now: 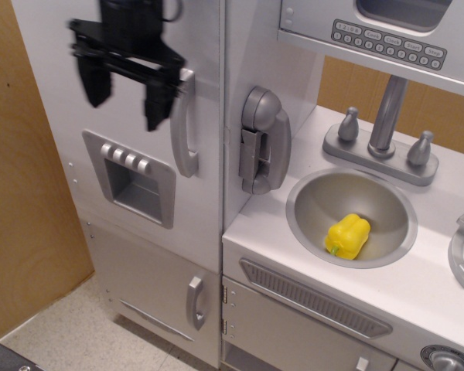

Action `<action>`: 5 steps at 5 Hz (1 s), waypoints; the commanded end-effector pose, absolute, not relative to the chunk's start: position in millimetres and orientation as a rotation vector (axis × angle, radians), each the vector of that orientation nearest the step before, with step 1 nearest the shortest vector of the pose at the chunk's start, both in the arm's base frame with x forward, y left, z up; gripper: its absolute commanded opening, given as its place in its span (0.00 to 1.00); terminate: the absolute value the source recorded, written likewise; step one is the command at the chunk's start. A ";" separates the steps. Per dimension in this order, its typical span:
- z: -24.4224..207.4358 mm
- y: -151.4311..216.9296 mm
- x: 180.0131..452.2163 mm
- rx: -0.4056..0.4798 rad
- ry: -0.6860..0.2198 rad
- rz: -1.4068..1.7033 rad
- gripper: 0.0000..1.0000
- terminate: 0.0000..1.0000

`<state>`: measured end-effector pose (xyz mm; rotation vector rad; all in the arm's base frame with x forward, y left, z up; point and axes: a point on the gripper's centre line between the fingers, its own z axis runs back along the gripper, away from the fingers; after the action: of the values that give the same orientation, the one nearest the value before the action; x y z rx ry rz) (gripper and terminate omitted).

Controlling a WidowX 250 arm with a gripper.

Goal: Open fridge

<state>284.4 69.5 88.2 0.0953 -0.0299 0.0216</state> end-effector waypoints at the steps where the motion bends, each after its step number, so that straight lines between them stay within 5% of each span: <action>1: 74.5 43.8 293.5 0.093 -0.174 0.003 1.00 0.00; 5: 68.9 57.3 338.4 0.110 -0.315 -0.010 1.00 0.00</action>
<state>327.3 54.5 55.1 0.0982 -0.2574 -0.0133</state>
